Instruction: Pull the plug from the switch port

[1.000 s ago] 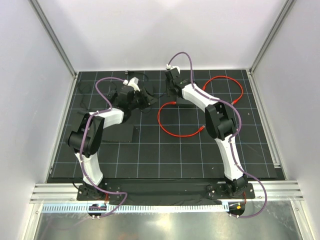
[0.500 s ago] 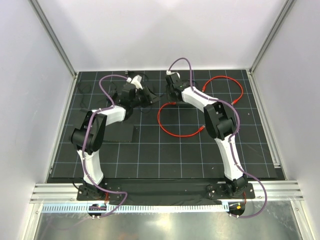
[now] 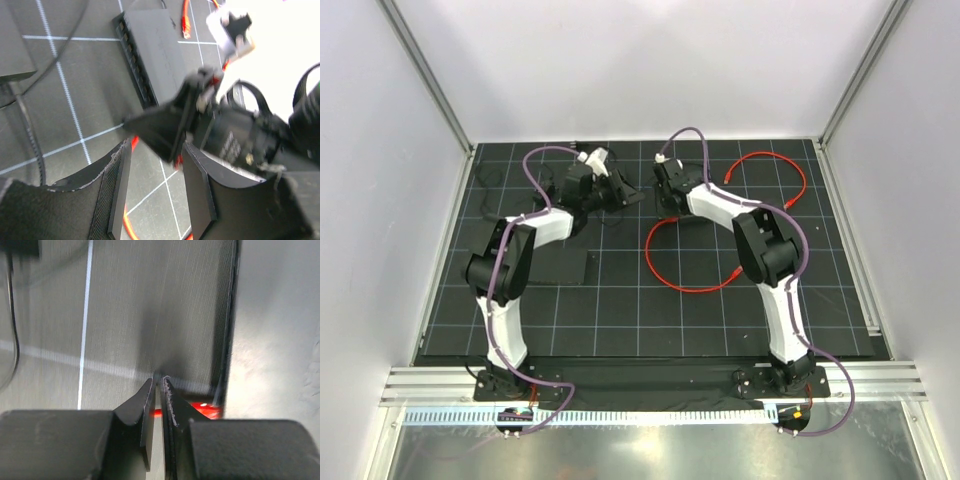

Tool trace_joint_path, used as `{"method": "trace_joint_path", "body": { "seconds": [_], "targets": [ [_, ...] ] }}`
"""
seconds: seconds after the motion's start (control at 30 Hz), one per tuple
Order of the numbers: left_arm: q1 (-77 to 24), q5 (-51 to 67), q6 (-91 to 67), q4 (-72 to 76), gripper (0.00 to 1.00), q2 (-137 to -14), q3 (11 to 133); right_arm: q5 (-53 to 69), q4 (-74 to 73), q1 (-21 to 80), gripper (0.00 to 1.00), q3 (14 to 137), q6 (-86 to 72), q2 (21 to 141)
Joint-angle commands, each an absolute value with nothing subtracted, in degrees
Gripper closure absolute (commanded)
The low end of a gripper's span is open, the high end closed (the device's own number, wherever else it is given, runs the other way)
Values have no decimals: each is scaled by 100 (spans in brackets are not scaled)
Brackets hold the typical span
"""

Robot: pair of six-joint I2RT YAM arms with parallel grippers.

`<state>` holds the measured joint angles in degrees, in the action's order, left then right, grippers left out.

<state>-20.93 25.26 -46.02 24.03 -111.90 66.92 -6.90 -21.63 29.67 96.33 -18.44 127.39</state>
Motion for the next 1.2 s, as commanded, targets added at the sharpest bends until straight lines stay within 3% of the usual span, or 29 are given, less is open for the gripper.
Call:
{"method": "trace_joint_path", "body": {
  "seconds": [0.0,0.23,0.47,0.73,0.87,1.17],
  "targets": [
    [-2101,2935,-4570,2654,50,-11303,6978,-334,-2338,3076,84,9159,-2118,12139],
    [-2109,3330,-4702,2707,49,-11610,7180,-816,-1425,3067,81,8175,-2056,11023],
    [-2276,3683,-4904,2672,41,-12075,7584,-1802,-396,2831,76,7155,-2180,9932],
    [-2557,4086,-4940,2549,36,-12945,8576,-1013,-422,2128,69,7172,-2311,10353],
    [-2584,4464,-4790,2128,42,-13429,9157,-371,-255,1671,69,7084,-2347,10511],
    [-2584,4649,-4272,1354,44,-13509,9307,404,-176,1485,69,7251,-2408,11004]
  ]
}}
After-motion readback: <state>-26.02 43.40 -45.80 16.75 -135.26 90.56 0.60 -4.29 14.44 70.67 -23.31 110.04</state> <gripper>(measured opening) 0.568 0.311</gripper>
